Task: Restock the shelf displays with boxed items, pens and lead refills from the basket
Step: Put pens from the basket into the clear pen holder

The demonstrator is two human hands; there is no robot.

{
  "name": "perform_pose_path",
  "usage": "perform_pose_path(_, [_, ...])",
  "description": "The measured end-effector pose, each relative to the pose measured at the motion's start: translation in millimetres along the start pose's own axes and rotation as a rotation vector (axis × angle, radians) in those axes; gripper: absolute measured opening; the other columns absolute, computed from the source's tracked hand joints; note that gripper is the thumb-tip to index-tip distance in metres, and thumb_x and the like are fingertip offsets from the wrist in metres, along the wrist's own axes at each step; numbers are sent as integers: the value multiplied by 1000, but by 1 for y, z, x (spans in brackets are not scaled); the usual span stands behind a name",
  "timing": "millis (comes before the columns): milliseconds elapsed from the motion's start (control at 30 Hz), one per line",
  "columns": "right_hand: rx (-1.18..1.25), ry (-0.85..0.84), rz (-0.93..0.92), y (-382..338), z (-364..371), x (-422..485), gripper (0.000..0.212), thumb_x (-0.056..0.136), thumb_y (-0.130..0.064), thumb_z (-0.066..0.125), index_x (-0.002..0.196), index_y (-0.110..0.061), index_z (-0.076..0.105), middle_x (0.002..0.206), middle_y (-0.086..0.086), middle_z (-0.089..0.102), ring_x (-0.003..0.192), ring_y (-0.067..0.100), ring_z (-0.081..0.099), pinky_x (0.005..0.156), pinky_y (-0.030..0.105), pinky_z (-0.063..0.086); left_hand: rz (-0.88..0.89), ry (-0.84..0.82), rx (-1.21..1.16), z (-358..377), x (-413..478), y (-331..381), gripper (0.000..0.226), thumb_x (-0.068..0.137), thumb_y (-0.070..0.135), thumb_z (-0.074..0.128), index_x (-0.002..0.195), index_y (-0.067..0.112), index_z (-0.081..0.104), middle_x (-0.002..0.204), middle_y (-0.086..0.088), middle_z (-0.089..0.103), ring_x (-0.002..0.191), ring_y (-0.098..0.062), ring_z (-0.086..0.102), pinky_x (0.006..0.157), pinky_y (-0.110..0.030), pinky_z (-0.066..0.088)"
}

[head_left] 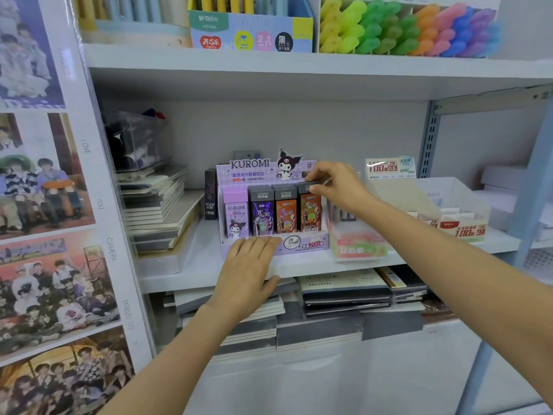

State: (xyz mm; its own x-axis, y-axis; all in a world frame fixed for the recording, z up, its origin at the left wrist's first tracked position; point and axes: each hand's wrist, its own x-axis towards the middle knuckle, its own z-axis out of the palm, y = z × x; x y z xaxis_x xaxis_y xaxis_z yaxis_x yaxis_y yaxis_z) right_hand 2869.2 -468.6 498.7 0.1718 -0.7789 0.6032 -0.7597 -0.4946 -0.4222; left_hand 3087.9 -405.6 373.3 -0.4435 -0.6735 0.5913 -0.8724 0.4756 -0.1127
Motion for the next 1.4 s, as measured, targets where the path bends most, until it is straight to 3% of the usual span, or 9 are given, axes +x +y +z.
perform_pose_path(133, [-134, 27, 5, 2, 6, -1, 12, 85, -11, 71, 96, -15, 70, 95, -8, 58, 89, 10, 54, 95, 43, 50, -7, -5, -2, 1, 1, -1, 66, 90, 41, 56, 148, 21, 32, 143, 5, 43, 131, -18, 38, 115, -35, 21])
perform_pose_path(367, [-194, 67, -79, -7, -8, -22, 25, 91, -21, 64, 116, -18, 66, 127, 3, 57, 116, 15, 52, 105, 37, 42, -45, -45, -8, -7, -2, 9, 70, 94, 38, 51, 153, 19, 17, 158, 1, 23, 147, -18, 14, 121, -39, 0])
perform_pose_path(567, [62, 55, -401, -6, 11, -130, 13, 93, -15, 59, 94, -10, 71, 85, -4, 66, 73, 3, 54, 66, 14, 43, 127, 183, -82, 13, -25, 69, 44, 74, 6, 64, 118, 2, 61, 120, -17, 59, 112, -38, 55, 94, -48, 44])
perform_pose_path(700, [45, -208, -260, 49, 55, -213, 14, 93, -17, 60, 85, -13, 70, 75, -7, 65, 64, 5, 52, 61, 21, 42, 241, -69, -178, 71, -63, 106, 33, 72, 3, 69, 104, 1, 66, 100, -16, 64, 91, -36, 61, 73, -42, 46])
perform_pose_path(867, [60, -447, 164, 139, 116, -300, 13, 94, -26, 58, 89, -19, 68, 77, -11, 63, 66, 10, 60, 67, 36, 52, 148, -565, -262, 160, -134, 131, 31, 94, 22, 47, 124, 16, 55, 124, -4, 55, 118, -24, 47, 94, -33, 37])
perform_pose_path(1000, [36, -888, 423, 201, 167, -383, 28, 95, -27, 58, 120, -16, 58, 114, 3, 64, 100, 19, 61, 88, 34, 51, 68, -847, -319, 226, -201, 156, 42, 99, 26, 40, 141, 17, 39, 144, -4, 41, 130, -20, 37, 101, -32, 33])
perform_pose_path(1100, [-6, -1130, 495, 229, 196, -443, 59, 94, -31, 60, 146, -19, 35, 150, 6, 39, 132, 25, 43, 104, 36, 41, 40, -1025, -369, 256, -244, 175, 59, 99, 29, 42, 152, 14, 22, 161, -5, 16, 146, -19, 19, 115, -32, 21])
perform_pose_path(1267, [-178, -1261, 484, 254, 230, -488, 105, 83, -60, 64, 155, -28, -5, 163, -4, -9, 150, 21, -5, 118, 47, 15, 39, -1092, -309, 287, -276, 185, 69, 101, 37, 38, 155, 10, 3, 163, -6, -7, 150, -20, -8, 121, -35, 4])
perform_pose_path(1400, [-327, -1207, 378, 263, 244, -493, 82, 88, -41, 62, 153, -19, 16, 157, 4, 20, 145, 25, 13, 113, 46, 29, 10, -1014, -379, 297, -292, 183, 67, 102, 42, 33, 155, 13, 5, 162, -3, -8, 149, -18, -13, 121, -35, 0])
